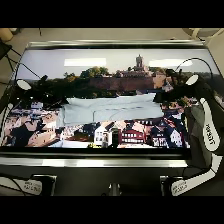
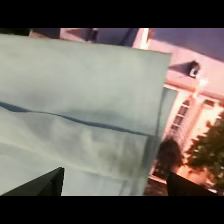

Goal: Fold the shirts.

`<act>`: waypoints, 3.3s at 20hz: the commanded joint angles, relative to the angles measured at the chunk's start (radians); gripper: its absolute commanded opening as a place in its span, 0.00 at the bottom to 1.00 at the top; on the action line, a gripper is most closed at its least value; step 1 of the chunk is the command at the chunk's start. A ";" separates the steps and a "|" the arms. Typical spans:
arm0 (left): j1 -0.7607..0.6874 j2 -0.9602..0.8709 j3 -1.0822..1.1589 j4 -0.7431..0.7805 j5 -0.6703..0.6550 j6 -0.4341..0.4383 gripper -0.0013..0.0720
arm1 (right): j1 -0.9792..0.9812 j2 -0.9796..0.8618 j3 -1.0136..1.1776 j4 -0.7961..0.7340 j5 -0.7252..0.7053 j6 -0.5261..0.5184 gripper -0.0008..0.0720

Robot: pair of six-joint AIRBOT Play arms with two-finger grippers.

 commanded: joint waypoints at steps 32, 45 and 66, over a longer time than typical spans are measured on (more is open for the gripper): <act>-0.742 -0.224 0.008 -0.739 0.603 0.065 0.05 | 0.179 0.531 0.027 0.183 0.323 0.136 0.03; 0.019 0.521 -0.041 -0.098 0.261 0.016 0.05 | 0.668 0.166 0.027 0.425 -0.300 0.143 0.03; 0.038 0.745 -0.151 -0.045 0.138 0.042 0.06 | 0.328 0.049 -0.127 0.076 0.131 0.222 0.95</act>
